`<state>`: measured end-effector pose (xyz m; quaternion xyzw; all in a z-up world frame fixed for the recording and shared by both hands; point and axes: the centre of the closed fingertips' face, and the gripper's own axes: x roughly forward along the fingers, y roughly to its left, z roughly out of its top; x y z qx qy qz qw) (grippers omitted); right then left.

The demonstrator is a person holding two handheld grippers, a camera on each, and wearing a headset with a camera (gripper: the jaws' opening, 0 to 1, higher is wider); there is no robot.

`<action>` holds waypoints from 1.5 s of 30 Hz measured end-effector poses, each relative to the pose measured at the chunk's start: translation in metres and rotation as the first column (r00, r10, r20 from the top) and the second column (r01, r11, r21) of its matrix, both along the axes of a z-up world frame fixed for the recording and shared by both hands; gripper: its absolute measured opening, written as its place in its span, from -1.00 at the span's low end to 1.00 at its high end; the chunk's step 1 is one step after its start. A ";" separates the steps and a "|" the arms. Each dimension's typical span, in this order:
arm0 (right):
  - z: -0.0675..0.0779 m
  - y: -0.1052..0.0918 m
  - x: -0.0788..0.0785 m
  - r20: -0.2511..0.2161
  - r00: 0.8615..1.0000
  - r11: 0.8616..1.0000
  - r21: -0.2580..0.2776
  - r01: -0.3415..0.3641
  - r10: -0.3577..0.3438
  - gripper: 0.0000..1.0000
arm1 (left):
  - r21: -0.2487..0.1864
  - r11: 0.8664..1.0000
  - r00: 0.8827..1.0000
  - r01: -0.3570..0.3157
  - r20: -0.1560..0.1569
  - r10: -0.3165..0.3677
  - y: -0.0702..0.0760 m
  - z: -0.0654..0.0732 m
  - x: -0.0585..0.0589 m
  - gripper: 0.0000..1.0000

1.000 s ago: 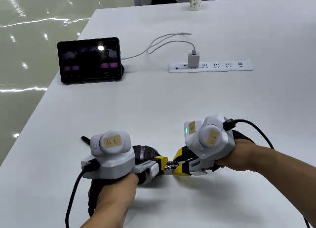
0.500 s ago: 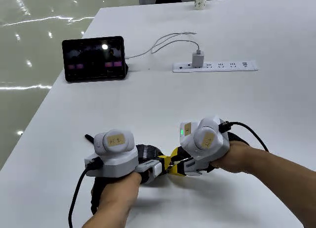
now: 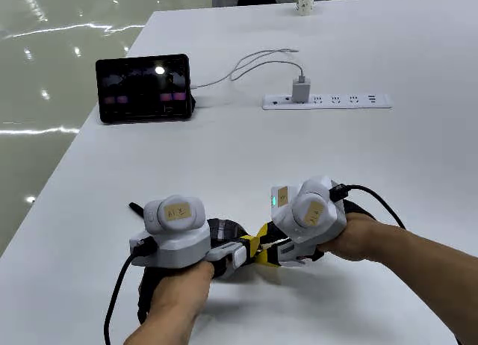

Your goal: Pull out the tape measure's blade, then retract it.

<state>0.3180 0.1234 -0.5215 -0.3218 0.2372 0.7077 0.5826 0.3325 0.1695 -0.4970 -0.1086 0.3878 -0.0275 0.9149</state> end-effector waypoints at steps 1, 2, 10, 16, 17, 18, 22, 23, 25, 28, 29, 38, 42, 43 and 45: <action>0.000 0.000 0.000 0.002 1.000 1.000 -0.001 -0.003 0.003 -0.76 | -0.002 1.000 1.000 0.001 -0.002 -0.001 0.000 0.000 0.000 0.23; 0.000 0.000 0.000 0.004 1.000 1.000 -0.001 -0.005 0.005 -0.76 | -0.003 1.000 1.000 0.001 -0.003 -0.001 0.000 0.000 0.000 0.23; -0.001 0.000 -0.001 0.005 1.000 1.000 -0.005 -0.003 0.003 -0.75 | -0.012 1.000 1.000 -0.002 -0.008 0.002 0.000 0.000 0.000 0.24; -0.001 0.000 -0.001 0.004 1.000 1.000 -0.012 -0.001 0.001 -0.74 | -0.018 1.000 1.000 -0.003 -0.010 0.003 0.000 0.000 0.000 0.25; -0.001 0.000 -0.001 0.004 1.000 1.000 -0.012 -0.001 0.001 -0.74 | -0.018 1.000 1.000 -0.004 -0.010 0.003 0.000 0.000 0.000 0.25; -0.001 0.000 -0.001 0.006 1.000 1.000 -0.013 -0.002 0.002 -0.74 | -0.018 1.000 1.000 -0.003 -0.010 0.003 0.000 0.000 0.000 0.25; -0.001 0.000 -0.001 0.009 1.000 1.000 -0.013 0.001 -0.001 -0.74 | -0.021 1.000 1.000 -0.002 -0.013 0.002 0.000 0.000 0.000 0.25; -0.001 0.000 -0.001 0.010 1.000 1.000 -0.013 0.002 -0.002 -0.74 | -0.023 1.000 1.000 -0.002 -0.013 0.001 0.000 0.000 0.000 0.25; 0.000 -0.001 -0.001 0.012 1.000 1.000 -0.014 0.004 -0.004 -0.75 | -0.025 1.000 1.000 0.000 -0.014 0.000 0.000 0.001 0.000 0.25; 0.001 -0.001 -0.001 0.014 1.000 1.000 -0.011 0.009 -0.009 -0.75 | -0.023 1.000 1.000 0.001 -0.012 -0.002 0.000 0.001 -0.001 0.24; 0.002 -0.001 -0.001 0.014 1.000 1.000 -0.009 0.012 -0.012 -0.75 | -0.021 1.000 1.000 0.002 -0.011 -0.003 0.000 0.002 -0.001 0.24; 0.009 -0.008 0.002 0.021 0.998 0.999 -0.001 0.052 -0.052 -0.71 | -0.001 1.000 1.000 0.020 -0.001 -0.020 0.005 0.007 -0.005 0.28; 0.012 -0.014 0.003 0.024 0.997 0.997 0.003 0.072 -0.072 -0.68 | 0.012 1.000 1.000 0.028 0.008 -0.028 0.007 0.010 -0.008 0.30; 0.013 -0.016 0.003 0.018 0.996 0.996 0.003 0.084 -0.084 -0.67 | 0.016 0.999 0.999 0.035 0.008 -0.035 0.008 0.010 -0.010 0.30; 0.014 -0.020 0.003 0.017 0.995 0.995 0.006 0.097 -0.097 -0.65 | 0.023 0.999 0.999 0.044 0.009 -0.045 0.008 0.012 -0.013 0.31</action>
